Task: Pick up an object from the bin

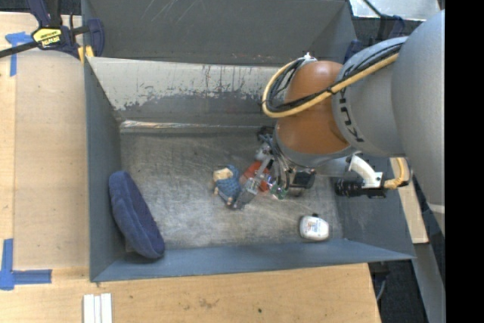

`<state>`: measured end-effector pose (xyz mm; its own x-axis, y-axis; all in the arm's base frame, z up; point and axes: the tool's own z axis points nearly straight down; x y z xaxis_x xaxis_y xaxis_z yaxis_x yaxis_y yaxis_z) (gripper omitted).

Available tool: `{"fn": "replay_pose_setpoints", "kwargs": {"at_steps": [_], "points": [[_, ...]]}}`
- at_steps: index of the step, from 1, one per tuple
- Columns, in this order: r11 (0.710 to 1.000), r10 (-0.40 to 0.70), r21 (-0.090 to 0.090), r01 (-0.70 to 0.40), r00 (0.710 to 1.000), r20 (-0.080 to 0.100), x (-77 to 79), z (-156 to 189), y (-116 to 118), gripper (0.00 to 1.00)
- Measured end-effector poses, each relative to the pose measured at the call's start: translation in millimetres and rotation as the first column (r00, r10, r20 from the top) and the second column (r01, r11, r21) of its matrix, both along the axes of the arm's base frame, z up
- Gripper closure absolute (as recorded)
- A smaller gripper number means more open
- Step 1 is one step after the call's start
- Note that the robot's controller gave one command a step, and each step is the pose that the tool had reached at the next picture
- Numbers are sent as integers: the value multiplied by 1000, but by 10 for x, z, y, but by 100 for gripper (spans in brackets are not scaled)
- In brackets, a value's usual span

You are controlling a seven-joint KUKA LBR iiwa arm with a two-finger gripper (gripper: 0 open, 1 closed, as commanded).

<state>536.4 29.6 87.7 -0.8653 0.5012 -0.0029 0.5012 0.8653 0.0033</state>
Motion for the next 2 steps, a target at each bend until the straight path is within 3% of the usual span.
{"fn": "replay_pose_setpoints", "kwargs": {"at_steps": [1, 2], "points": [[975, -223, 0, 223, 975, 22, -91, -104, 215, 0], [975, -221, 2, 221, 975, 30, -66, -89, 216, 100]]}}
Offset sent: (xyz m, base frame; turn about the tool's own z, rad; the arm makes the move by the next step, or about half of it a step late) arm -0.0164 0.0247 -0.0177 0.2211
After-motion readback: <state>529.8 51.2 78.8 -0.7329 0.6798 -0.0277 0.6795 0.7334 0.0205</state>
